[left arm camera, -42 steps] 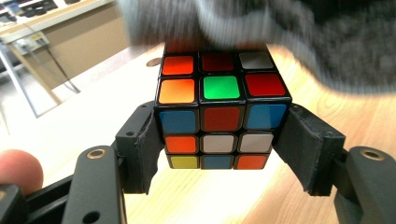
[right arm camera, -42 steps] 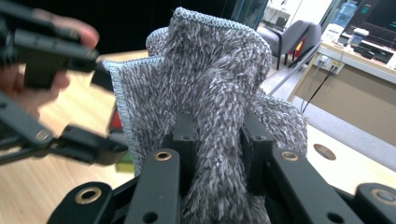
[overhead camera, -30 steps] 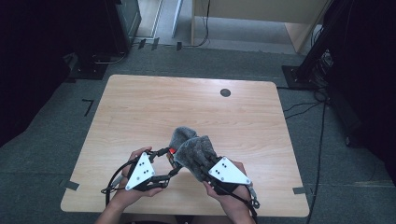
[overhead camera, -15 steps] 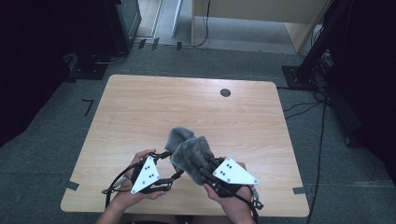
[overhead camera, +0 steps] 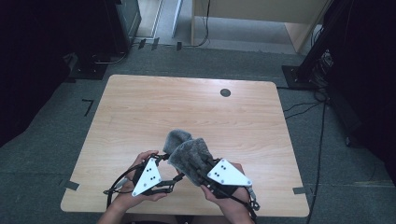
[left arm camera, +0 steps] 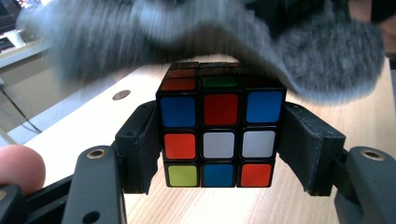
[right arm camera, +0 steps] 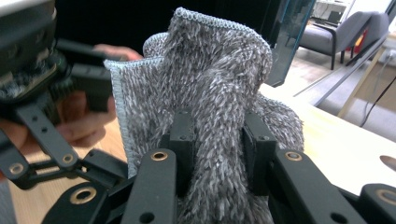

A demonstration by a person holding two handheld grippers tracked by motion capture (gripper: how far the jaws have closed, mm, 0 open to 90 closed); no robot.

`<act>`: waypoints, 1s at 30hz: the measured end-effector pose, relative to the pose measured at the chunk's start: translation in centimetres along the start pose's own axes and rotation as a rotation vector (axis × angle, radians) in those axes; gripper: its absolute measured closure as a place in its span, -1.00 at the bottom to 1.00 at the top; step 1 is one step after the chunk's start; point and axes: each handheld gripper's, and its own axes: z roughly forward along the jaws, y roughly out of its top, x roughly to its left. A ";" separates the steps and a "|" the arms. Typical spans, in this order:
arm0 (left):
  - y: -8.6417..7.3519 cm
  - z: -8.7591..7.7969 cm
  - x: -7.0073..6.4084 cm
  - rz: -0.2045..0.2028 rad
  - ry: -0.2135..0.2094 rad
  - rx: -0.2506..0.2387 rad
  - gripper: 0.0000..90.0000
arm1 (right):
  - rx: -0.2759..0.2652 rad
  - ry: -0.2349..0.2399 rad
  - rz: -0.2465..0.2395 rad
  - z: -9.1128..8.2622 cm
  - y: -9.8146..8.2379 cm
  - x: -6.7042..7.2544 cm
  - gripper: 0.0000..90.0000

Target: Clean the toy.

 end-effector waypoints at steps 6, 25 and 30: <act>-0.2 -0.8 1.5 -0.103 -0.067 -0.076 -0.23 | -0.008 -0.057 0.207 -0.7 -1.2 -3.7 0.58; -0.4 -1.4 2.6 -0.214 -0.105 -0.147 -0.23 | -0.041 0.107 0.311 0.2 -2.4 -4.0 0.60; -0.4 -1.5 2.7 -0.224 -0.090 -0.135 -0.23 | -0.001 0.111 0.305 1.0 -3.1 -3.5 0.60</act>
